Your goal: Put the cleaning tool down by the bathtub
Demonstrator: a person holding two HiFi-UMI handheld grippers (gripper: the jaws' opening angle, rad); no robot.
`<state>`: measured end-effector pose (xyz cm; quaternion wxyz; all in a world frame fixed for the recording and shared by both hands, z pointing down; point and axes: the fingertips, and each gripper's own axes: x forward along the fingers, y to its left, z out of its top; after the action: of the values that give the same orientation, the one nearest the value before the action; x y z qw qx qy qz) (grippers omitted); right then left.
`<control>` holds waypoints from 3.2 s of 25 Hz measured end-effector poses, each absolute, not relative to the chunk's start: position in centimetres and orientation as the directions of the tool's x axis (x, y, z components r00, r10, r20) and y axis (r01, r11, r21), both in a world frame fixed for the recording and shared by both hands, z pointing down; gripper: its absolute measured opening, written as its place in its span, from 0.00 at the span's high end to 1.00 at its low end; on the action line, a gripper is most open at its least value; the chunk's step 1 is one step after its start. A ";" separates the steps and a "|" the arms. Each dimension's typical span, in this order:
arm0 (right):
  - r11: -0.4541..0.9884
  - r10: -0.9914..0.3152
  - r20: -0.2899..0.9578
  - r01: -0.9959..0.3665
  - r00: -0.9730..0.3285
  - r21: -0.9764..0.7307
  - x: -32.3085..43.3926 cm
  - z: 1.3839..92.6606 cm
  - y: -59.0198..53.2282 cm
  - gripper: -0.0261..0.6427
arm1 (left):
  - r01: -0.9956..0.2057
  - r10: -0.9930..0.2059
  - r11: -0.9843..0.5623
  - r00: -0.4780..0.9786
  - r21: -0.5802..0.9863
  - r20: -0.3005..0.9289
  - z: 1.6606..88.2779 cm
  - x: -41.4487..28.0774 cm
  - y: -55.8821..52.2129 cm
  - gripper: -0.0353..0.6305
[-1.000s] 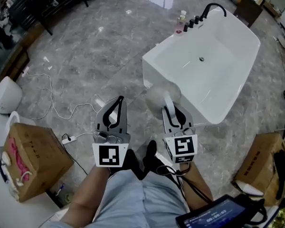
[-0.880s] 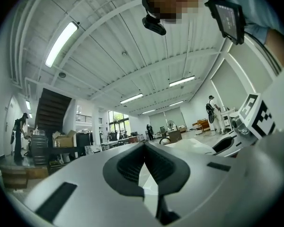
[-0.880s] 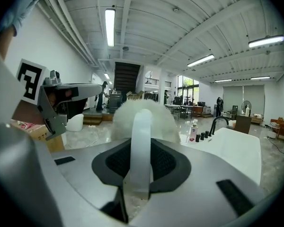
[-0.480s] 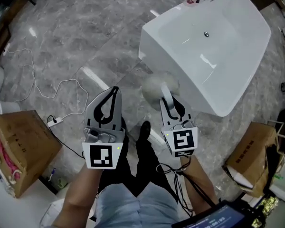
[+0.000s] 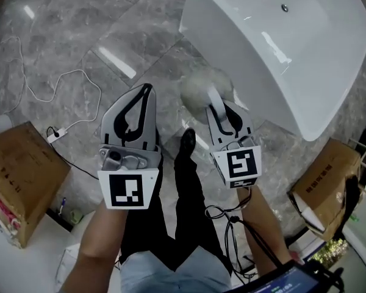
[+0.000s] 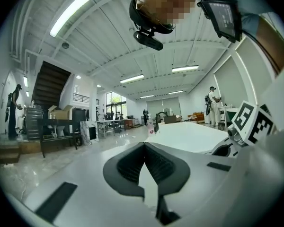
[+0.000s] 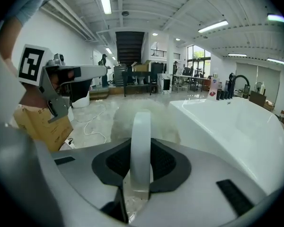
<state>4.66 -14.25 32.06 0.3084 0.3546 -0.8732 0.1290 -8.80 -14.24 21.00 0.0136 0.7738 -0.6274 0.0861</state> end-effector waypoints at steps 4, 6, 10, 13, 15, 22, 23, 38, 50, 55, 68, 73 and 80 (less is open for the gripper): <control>0.718 -0.519 0.656 -0.696 -0.547 -0.012 4.5 37.1 -15.1 0.82 | -0.973 -0.964 -0.220 0.206 -0.073 0.169 25.7 -9.0 -15.1 0.93; 0.721 -0.514 0.664 -0.693 -0.543 -0.009 4.5 39.4 -15.5 0.82 | -0.975 -0.963 -0.213 0.200 -0.056 0.180 28.0 -9.3 -15.5 0.93; 0.725 -0.494 0.681 -0.688 -0.540 -0.020 4.0 43.9 -15.7 0.82 | -0.977 -0.959 -0.209 0.197 -0.040 0.206 32.3 -9.8 -15.7 0.93; 0.728 -0.479 0.698 -0.685 -0.533 -0.023 3.8 47.3 -15.4 0.82 | -0.977 -0.957 -0.209 0.198 -0.033 0.213 35.2 -10.0 -15.6 0.93; 0.731 -0.470 0.710 -0.682 -0.524 -0.020 4.0 49.7 -15.3 0.82 | -0.978 -0.956 -0.205 0.193 -0.034 0.220 37.5 -10.2 -15.5 0.93; 0.743 -0.427 0.743 -0.669 -0.515 -0.037 3.9 57.2 -15.5 0.82 | -0.981 -0.952 -0.191 0.178 -0.028 0.247 44.7 -10.8 -15.5 0.92; 0.746 -0.426 0.744 -0.666 -0.515 -0.033 3.9 58.0 -15.7 0.82 | -0.981 -0.952 -0.190 0.178 -0.026 0.249 45.6 -10.9 -15.5 0.93; 0.779 -0.376 0.769 -0.626 -0.517 -0.040 2.3 68.8 -15.4 0.82 | -0.989 -0.943 -0.149 0.139 -0.010 0.302 55.4 -12.8 -13.1 0.92; 0.796 -0.333 0.798 -0.603 -0.502 -0.047 3.1 75.5 -14.2 0.82 | -0.992 -0.936 -0.123 0.118 0.008 0.332 60.7 -12.6 -10.6 0.93; 0.801 -0.319 0.811 -0.597 -0.490 -0.046 2.9 77.5 -13.7 0.81 | -0.994 -0.932 -0.107 0.104 0.010 0.346 61.9 -13.2 -9.6 0.92; 0.794 -0.302 0.839 -0.606 -0.452 -0.041 3.6 80.9 -12.9 0.81 | -0.993 -0.928 -0.119 0.110 -0.004 0.357 62.5 -13.4 -9.1 0.92; 0.793 -0.300 0.848 -0.608 -0.438 -0.033 4.1 82.1 -13.1 0.81 | -0.991 -0.923 -0.132 0.120 -0.008 0.366 62.8 -13.0 -9.3 0.93; 0.806 -0.310 0.850 -0.591 -0.426 -0.002 4.6 83.4 -13.5 0.81 | -0.988 -0.918 -0.151 0.135 -0.014 0.373 63.2 -12.3 -9.5 0.92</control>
<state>4.64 -13.53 83.41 0.4617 0.2713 -0.8307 0.1523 -12.29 -9.49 63.15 0.1186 0.7440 -0.6405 0.1488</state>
